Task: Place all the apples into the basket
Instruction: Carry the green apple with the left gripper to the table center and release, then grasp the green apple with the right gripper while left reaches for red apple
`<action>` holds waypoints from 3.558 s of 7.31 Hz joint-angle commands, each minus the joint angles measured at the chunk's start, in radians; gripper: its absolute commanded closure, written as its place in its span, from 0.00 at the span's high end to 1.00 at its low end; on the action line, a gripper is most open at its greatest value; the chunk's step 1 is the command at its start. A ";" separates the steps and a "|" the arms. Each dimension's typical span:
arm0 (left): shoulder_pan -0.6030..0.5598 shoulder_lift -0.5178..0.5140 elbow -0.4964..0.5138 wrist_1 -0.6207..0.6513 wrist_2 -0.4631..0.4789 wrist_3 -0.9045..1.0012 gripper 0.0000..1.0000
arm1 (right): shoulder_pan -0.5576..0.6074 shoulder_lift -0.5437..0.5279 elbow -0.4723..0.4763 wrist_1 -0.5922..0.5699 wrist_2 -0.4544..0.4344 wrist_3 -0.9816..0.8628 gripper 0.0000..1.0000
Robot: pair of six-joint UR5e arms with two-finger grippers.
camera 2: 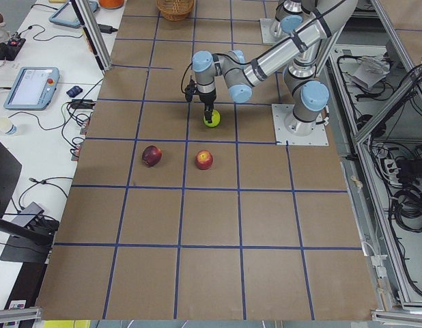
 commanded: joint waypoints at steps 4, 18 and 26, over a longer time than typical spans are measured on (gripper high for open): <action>0.009 -0.045 -0.007 0.017 -0.004 0.005 0.59 | 0.000 -0.001 0.005 0.000 -0.001 -0.001 1.00; -0.643 -0.399 0.556 -0.034 -0.148 -1.088 1.00 | 0.000 0.000 0.028 -0.002 -0.046 -0.004 1.00; -0.193 -0.153 0.554 -0.400 -0.107 -0.231 1.00 | 0.179 0.248 0.042 -0.380 -0.032 0.218 1.00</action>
